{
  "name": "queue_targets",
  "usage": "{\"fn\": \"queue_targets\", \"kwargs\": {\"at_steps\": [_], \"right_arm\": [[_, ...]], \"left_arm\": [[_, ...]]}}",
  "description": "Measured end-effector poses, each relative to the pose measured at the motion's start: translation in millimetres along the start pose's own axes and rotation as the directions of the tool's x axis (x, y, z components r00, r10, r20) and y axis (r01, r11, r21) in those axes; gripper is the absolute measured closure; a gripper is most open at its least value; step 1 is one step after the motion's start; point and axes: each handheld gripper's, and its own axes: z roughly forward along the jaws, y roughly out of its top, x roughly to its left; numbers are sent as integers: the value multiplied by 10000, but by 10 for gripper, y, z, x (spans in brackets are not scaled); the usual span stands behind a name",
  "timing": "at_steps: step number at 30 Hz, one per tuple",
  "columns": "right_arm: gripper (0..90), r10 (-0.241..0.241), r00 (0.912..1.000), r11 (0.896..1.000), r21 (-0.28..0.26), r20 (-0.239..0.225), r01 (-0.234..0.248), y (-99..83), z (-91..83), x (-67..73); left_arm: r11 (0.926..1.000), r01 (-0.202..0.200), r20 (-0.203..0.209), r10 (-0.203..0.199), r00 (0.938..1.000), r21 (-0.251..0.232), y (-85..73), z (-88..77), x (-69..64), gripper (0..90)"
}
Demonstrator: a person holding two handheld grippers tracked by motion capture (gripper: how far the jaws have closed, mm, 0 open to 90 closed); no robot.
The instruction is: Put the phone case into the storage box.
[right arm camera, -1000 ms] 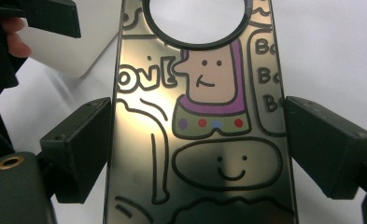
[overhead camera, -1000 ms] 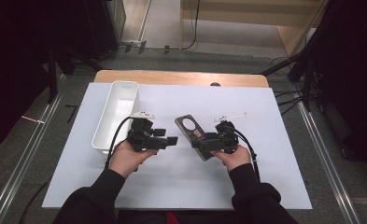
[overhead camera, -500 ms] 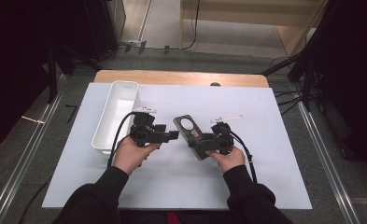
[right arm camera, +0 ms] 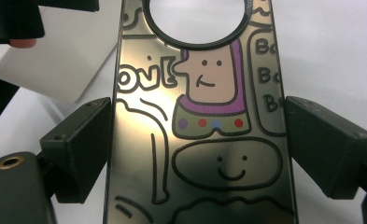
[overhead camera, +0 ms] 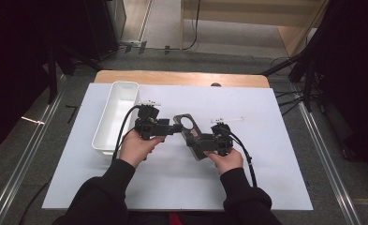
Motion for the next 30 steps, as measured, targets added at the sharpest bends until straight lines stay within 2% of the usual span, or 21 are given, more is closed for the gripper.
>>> {"fn": "queue_targets", "kwargs": {"at_steps": [2,8,11,13,25,30], "right_arm": [[109,198,9998,9998,-78,-75,-199,-6,-7,-13],[110,360,9993,9991,-237,19,-360,-34,-20,-43],[110,402,9992,9985,-384,68,-399,-39,-21,-38],[110,536,9986,9975,-453,-9,-536,-46,-17,-27],[109,454,9990,9956,-818,15,-452,-89,54,124],[110,483,9988,9938,-1003,21,-479,-115,93,172]], "left_arm": [[10000,45,-2,-45,10000,37,16,12,9,305],[10000,72,-161,-72,9998,18,87,51,65,305],[9996,291,-69,-291,9996,-73,110,68,92,306],[9995,296,-79,-297,9995,-73,119,75,100,306],[9981,594,-89,-596,9982,-147,137,96,114,307],[9972,730,-315,-733,9968,-132,138,111,121,307]]}}
